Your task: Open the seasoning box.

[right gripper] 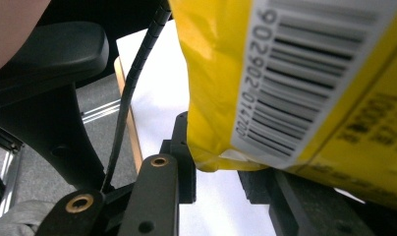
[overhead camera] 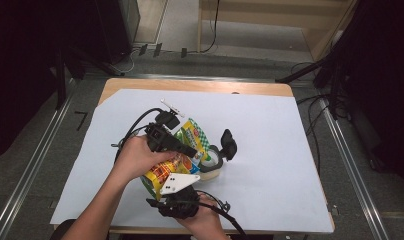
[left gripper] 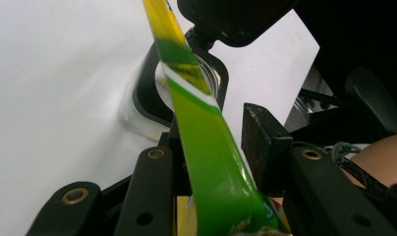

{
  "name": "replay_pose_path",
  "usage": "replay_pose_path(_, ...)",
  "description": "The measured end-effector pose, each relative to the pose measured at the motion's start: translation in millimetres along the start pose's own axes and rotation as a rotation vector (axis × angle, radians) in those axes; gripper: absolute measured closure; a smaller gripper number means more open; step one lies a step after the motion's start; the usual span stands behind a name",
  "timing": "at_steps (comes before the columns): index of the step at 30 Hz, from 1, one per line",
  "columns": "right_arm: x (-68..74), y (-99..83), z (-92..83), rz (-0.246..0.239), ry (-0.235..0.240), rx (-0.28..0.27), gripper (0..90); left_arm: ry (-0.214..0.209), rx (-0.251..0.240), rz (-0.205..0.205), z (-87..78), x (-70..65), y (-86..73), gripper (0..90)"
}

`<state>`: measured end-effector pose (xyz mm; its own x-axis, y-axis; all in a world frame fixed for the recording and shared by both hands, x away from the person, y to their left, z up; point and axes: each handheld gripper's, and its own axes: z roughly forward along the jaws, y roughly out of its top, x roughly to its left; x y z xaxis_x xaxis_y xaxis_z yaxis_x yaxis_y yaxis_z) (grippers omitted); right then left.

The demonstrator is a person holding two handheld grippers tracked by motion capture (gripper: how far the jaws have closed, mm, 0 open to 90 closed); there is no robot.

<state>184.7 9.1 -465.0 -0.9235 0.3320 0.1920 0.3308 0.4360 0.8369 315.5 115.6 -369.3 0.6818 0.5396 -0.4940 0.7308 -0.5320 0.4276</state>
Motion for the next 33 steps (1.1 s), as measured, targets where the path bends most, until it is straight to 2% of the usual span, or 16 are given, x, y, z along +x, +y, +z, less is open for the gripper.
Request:
replay_pose_path(6,2.1,2.9,-1.3,-0.016,0.010,-0.009,73.4,-0.028,0.048,-0.038,0.0,8.0,6.1,71.7)
replay_pose_path(8,0.7,5.6,-2.1,-0.010,0.016,-0.011,73.4,-0.029,0.051,-0.073,-0.8,11.0,9.3,72.7)
replay_pose_path(11,-0.9,11.3,-4.3,-0.035,0.013,0.003,73.4,-0.020,0.068,-0.090,-1.5,13.6,14.4,73.2)
replay_pose_path(13,-1.7,14.2,-5.0,-0.050,0.009,0.021,73.1,-0.018,0.066,-0.097,-1.3,14.3,16.0,73.1)
replay_pose_path(18,-2.9,13.5,-3.8,-0.050,0.003,0.012,71.9,-0.023,0.044,-0.109,-2.4,17.9,15.0,71.9)
replay_pose_path(23,-3.7,13.6,-5.7,-0.045,0.010,-0.003,73.6,-0.031,0.032,-0.097,-4.0,15.1,13.1,65.3)
replay_pose_path(31,-0.8,10.5,-5.2,-0.042,0.012,-0.009,73.6,0.008,0.037,-0.045,-4.3,3.2,9.6,64.2)
replay_pose_path(33,-0.5,10.6,-5.6,-0.044,0.018,-0.015,73.6,0.004,0.037,-0.056,-4.2,3.5,9.4,63.4)
